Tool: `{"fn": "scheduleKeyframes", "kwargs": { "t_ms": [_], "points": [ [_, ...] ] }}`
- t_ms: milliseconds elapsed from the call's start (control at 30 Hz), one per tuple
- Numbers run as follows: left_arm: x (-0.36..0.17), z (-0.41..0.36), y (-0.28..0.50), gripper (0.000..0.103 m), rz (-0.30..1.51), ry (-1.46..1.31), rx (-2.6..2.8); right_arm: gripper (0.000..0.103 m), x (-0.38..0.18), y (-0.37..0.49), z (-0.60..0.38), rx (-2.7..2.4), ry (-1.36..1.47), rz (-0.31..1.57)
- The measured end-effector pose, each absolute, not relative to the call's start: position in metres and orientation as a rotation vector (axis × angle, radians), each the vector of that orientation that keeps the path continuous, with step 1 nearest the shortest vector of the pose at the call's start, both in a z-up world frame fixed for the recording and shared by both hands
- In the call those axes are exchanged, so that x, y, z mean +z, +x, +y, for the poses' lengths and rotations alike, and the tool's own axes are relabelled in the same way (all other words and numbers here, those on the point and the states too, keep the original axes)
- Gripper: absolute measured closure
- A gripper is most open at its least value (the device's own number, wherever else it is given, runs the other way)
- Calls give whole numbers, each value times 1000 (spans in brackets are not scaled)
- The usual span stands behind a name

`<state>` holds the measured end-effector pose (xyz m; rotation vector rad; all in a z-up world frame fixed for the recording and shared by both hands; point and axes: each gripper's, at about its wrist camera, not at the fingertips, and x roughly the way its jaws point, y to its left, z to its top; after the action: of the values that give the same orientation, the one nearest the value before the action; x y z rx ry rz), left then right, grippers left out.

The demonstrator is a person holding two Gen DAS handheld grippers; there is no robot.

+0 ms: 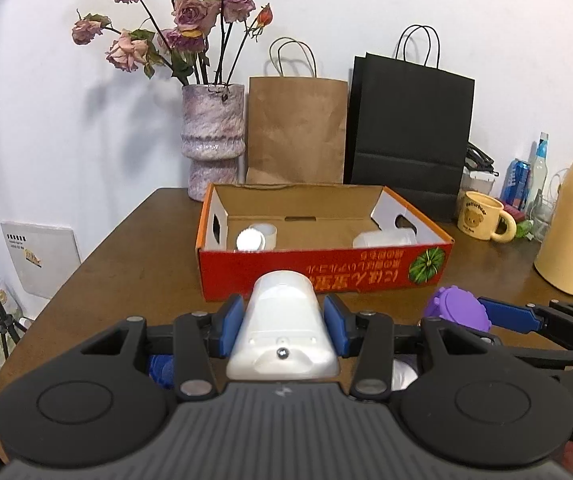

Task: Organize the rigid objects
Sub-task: 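Lift and carry the white bottle and purple cap toward the red box with both tools, then lower the white bottle and purple cap into the red box and open both tools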

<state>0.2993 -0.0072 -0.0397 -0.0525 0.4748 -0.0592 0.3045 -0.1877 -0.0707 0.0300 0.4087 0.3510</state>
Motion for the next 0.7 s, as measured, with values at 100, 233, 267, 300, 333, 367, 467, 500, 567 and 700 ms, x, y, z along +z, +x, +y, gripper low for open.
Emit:
{"fn": "scheduleKeyframes", "kwargs": {
  "t_ms": [100, 233, 267, 300, 333, 367, 467, 500, 567, 700],
  "points": [
    [-36, -8, 308, 58, 464, -64, -64, 50, -66, 315, -188, 348, 28, 398],
    [-31, -10, 322, 58, 452, -76, -70, 50, -61, 330, -189, 347, 28, 382],
    [-29, -11, 325, 58, 449, -79, -70, 50, -59, 334, -189, 346, 28, 378],
    [-27, -12, 329, 58, 445, -81, -69, 50, -58, 338, -189, 346, 29, 375],
    [-26, -12, 332, 58, 440, -83, -69, 50, -57, 342, -189, 345, 31, 370],
    [-24, -13, 337, 58, 434, -85, -69, 50, -56, 346, -189, 344, 33, 367],
    [-20, -15, 349, 58, 422, -85, -69, 50, -55, 359, -190, 341, 45, 361],
    [-20, -16, 353, 58, 420, -86, -69, 50, -55, 363, -191, 340, 50, 360],
    [-19, -17, 362, 58, 417, -92, -67, 50, -55, 373, -191, 338, 58, 356],
    [-18, -19, 382, 58, 405, -101, -65, 50, -53, 393, -193, 331, 80, 349]
  ]
}}
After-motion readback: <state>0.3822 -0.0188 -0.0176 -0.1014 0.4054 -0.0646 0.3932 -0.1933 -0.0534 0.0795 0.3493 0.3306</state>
